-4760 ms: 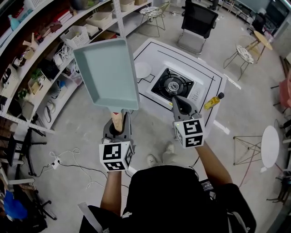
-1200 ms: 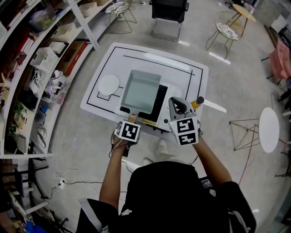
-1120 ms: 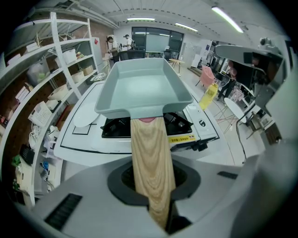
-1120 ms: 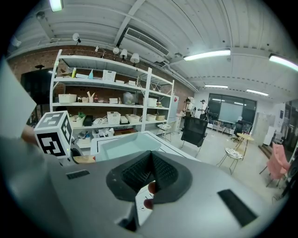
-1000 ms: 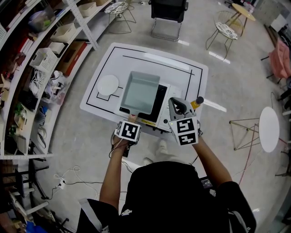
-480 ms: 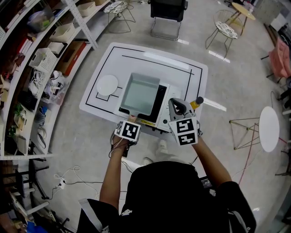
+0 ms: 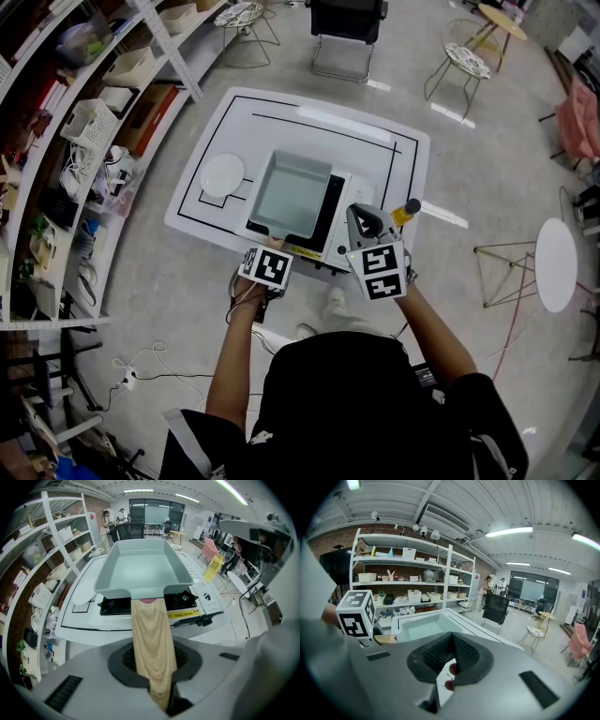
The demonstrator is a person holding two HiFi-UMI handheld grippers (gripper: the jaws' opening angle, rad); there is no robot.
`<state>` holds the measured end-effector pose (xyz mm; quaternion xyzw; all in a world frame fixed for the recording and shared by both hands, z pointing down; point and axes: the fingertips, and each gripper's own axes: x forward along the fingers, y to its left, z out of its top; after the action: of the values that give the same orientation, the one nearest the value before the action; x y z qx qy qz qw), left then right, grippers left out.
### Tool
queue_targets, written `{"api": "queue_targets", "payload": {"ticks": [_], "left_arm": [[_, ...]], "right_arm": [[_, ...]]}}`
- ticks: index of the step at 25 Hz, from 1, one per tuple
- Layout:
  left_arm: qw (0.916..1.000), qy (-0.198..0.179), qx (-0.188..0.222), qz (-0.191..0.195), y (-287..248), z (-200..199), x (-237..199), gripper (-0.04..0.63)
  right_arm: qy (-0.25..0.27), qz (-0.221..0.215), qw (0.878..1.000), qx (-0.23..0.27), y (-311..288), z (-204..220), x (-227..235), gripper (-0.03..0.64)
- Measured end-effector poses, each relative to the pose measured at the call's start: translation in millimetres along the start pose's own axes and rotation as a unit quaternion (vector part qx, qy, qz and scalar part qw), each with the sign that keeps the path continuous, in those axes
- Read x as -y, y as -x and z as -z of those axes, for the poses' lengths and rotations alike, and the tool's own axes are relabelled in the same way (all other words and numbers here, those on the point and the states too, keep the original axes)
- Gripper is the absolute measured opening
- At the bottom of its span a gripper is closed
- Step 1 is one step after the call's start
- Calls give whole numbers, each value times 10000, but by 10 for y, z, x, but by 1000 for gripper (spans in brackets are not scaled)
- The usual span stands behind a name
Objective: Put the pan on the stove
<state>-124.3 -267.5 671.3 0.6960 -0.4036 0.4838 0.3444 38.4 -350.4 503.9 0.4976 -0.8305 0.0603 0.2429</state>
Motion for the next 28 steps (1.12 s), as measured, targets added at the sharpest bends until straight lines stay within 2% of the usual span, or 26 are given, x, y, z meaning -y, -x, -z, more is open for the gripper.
{"api": "queue_targets", "payload": {"ticks": [8,15,20,26,28], "left_arm": [[10000,26,-36,63,-11,1,30,67],[9989,156,250,375,31,-51,65,78],[9980,247,476,331,106,-96,34,100],[9978,52,665,0,263,-171,-86,129],[9970,128,751,103,259,-173,-43,140]], "right_arm": [[40,5,10000,-80,1,74,-17,2],[85,14,9999,-101,-16,67,-32,2],[114,23,9999,-115,3,57,-56,2],[157,18,9998,-111,15,40,-90,2],[167,14,9998,-107,23,37,-106,2]]}}
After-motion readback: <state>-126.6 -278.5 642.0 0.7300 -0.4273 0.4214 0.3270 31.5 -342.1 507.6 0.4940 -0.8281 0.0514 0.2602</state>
